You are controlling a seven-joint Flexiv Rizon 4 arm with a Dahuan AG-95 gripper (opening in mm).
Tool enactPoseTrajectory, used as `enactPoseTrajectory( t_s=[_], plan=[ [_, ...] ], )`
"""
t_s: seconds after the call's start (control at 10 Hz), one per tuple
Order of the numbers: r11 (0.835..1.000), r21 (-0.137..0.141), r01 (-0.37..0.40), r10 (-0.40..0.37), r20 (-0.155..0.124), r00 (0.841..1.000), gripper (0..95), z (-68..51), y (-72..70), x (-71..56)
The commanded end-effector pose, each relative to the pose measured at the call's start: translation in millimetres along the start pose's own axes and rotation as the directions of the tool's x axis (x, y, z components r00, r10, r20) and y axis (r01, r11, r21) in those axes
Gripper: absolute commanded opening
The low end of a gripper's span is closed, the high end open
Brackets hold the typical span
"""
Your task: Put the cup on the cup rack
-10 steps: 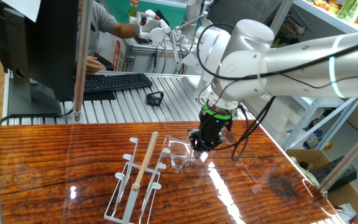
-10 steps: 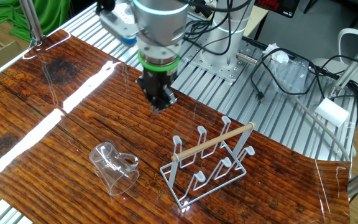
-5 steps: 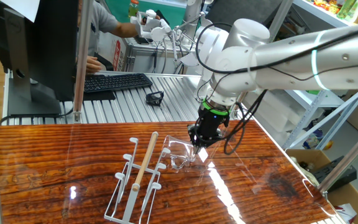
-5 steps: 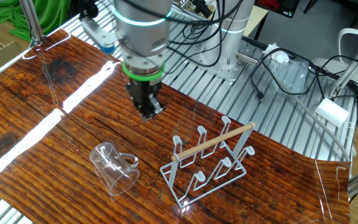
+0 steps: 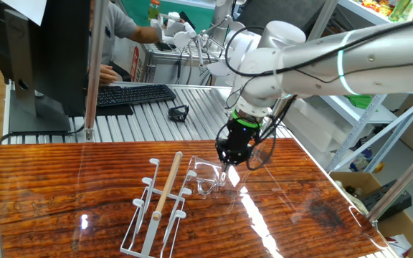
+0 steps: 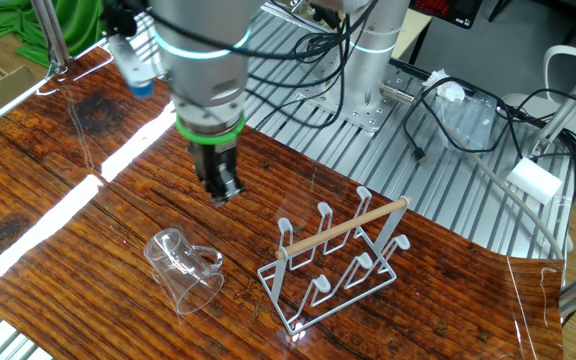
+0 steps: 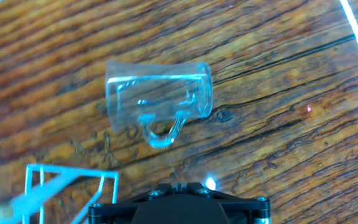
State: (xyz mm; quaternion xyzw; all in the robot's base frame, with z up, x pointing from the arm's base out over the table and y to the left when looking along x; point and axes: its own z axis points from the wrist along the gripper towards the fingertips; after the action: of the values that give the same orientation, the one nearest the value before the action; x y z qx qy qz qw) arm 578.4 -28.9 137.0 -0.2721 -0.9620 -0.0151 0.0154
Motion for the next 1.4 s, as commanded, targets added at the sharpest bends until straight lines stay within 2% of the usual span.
enactPoseTrajectory(
  t_s=[0.1, 0.2, 0.3, 0.5, 0.6, 0.7, 0.8, 1.0, 1.1, 1.2, 1.3, 1.4],
  plan=[
    [0.99, -0.026, -0.136, 0.135, -0.023, 0.991, 0.0, 8.1, 2.4, -16.7],
    [0.98, -0.05, -0.194, 0.191, -0.055, 0.98, 0.0, 9.3, 1.9, -25.1],
    [0.969, -0.056, -0.242, 0.238, -0.069, 0.969, 0.0, 10.9, 1.2, -32.5],
    [0.957, -0.06, -0.284, 0.279, -0.072, 0.957, 0.0, 15.3, -0.3, -43.4],
    [0.941, -0.063, -0.332, 0.328, -0.069, 0.942, 0.0, 20.6, -0.1, -51.1],
    [0.932, -0.067, -0.356, 0.352, -0.068, 0.934, 0.0, 22.9, 0.1, -54.6],
    [0.918, -0.073, -0.39, 0.384, -0.083, 0.919, 0.0, 24.7, 0.0, -59.8],
    [0.875, -0.091, -0.475, 0.462, -0.131, 0.877, 0.0, 23.9, -1.1, -67.2],
    [0.845, -0.098, -0.525, 0.51, -0.146, 0.848, 0.0, 24.3, -1.5, -70.8],
    [0.832, -0.097, -0.546, 0.531, -0.147, 0.835, 0.0, 26.1, -1.4, -72.0],
    [0.802, -0.113, -0.587, 0.572, -0.14, 0.808, 19.0, 31.9, -0.2, -71.5],
    [0.786, -0.125, -0.606, 0.591, -0.137, 0.795, 19.0, 36.3, 0.7, -71.1]
  ],
)
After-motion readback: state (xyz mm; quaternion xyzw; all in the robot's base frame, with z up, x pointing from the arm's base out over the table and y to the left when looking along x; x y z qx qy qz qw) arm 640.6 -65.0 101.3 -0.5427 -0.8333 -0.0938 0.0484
